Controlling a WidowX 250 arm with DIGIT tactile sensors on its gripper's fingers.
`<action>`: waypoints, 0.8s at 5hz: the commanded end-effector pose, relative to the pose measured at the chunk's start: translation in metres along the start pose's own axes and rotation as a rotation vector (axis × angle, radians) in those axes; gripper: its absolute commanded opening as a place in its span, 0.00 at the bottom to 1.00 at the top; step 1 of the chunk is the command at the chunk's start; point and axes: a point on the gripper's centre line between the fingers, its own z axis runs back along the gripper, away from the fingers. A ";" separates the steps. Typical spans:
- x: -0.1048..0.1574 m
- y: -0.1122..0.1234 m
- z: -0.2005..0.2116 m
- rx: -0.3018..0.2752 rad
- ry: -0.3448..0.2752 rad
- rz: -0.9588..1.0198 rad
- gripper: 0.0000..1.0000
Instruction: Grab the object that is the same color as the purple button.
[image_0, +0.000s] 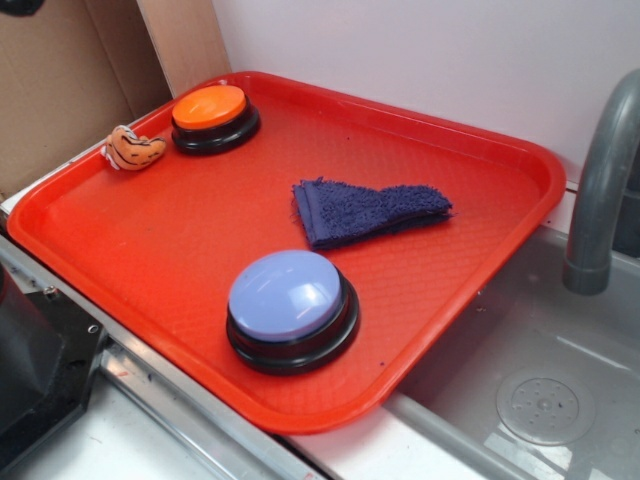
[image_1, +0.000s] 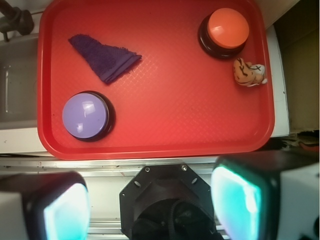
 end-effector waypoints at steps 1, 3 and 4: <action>0.000 0.000 0.000 0.000 0.000 0.000 1.00; 0.054 -0.011 -0.036 -0.055 -0.113 -0.201 1.00; 0.086 -0.021 -0.061 -0.064 -0.191 -0.278 1.00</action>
